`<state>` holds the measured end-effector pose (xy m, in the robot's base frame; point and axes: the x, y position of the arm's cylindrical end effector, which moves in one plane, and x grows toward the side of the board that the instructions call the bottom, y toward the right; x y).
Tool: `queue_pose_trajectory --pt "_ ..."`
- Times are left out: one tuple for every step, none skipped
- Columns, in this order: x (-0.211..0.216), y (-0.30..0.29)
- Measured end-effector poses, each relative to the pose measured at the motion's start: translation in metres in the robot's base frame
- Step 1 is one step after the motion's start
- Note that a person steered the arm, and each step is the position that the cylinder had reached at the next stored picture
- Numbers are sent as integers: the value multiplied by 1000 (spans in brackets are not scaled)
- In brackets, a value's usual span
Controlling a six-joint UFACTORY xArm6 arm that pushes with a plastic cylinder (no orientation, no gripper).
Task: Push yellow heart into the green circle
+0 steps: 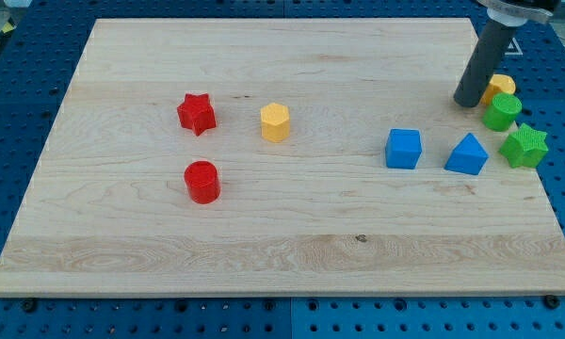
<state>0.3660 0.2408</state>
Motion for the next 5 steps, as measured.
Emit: queue_pose_trajectory --pt "-19 1" --pt "-39 1" --pt "-52 3" --pt "-52 29" --pt "-50 51"
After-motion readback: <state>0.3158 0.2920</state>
